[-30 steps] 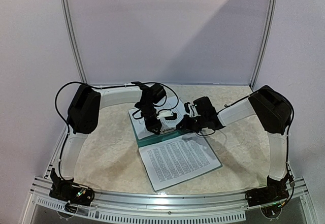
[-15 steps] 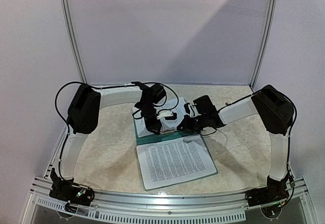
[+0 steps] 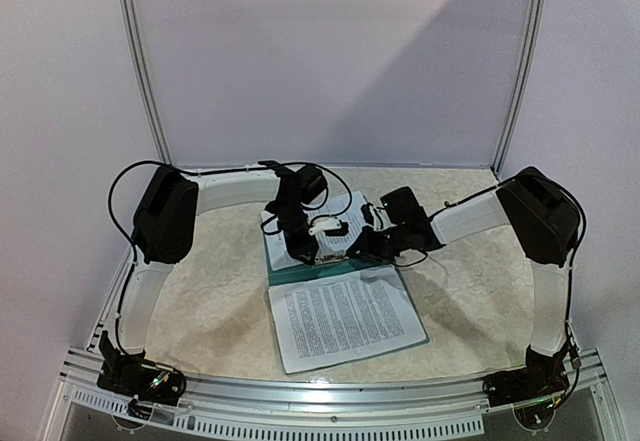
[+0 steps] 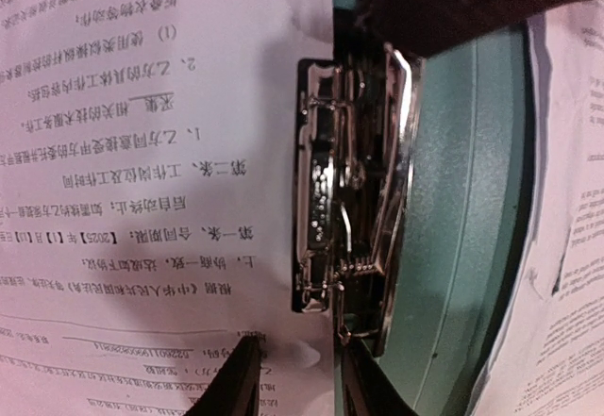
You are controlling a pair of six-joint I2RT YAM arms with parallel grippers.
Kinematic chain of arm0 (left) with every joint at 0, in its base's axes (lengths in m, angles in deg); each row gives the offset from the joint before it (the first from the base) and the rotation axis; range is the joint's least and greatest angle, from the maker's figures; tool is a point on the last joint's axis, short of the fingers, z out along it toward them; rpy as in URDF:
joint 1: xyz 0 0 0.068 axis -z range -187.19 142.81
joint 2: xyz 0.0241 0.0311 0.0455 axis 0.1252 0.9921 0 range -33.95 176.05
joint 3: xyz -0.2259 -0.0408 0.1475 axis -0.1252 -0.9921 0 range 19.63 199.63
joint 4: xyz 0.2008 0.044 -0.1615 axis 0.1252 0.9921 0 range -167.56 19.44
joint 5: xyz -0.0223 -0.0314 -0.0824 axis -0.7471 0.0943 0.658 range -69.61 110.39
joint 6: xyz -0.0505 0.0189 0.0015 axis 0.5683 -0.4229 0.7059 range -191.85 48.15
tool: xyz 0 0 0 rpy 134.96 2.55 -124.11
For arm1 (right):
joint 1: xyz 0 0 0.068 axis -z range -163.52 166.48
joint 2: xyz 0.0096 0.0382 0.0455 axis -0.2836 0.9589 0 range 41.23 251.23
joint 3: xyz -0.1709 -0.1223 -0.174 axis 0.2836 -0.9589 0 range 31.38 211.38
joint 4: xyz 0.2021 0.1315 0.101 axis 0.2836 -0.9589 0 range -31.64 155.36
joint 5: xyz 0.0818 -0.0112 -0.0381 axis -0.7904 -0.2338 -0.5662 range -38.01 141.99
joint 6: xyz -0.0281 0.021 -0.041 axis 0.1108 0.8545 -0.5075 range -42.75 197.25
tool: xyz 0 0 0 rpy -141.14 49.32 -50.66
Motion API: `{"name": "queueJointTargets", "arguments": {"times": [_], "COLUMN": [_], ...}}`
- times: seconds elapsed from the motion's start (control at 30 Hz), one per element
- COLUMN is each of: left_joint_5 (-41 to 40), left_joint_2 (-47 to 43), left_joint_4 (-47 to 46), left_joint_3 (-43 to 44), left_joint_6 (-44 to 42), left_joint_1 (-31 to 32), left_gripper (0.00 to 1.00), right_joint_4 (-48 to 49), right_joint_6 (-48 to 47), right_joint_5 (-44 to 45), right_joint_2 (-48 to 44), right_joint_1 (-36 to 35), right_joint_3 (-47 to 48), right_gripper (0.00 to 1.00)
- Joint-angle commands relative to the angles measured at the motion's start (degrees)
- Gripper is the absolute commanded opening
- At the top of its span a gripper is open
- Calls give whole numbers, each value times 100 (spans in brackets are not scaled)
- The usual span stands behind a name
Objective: Put the files into the folder
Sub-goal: Clamp the file in the folder with some files.
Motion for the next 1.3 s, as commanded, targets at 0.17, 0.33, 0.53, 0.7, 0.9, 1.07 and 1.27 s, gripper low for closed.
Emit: {"name": "queueJointTargets", "arguments": {"times": [0.17, 0.33, 0.53, 0.7, 0.9, 1.07, 1.27], "left_joint_5": [-199, -218, -279, -313, -296, -298, -274], "left_joint_2": [238, 210, 205, 190, 146, 118, 93], "left_joint_4": [-102, -101, -106, -123, -145, -155, -168], "left_joint_3": [-180, -213, -274, -370, -464, -513, -553], "left_joint_6": [7, -20, -80, -164, -243, -285, -310], "left_joint_1": [33, 42, 51, 60, 77, 95, 104], "left_gripper": [30, 30, 30, 30, 30, 30, 30], "right_joint_4": [-1169, -1248, -1294, -1424, -1301, -1192, -1420], "right_joint_6": [-23, -25, 10, 191, 454, 560, 509], "right_joint_5": [155, 347, 380, 409, 334, 282, 404], "right_joint_2": [104, 260, 286, 479, 862, 1117, 1267], "right_joint_1": [-99, -82, -5, 112, 286, 381, 414], "right_joint_3": [-209, -178, -43, 55, -30, -58, -66], "right_gripper": [7, 6, 6, 6, 5, 4, 3]}}
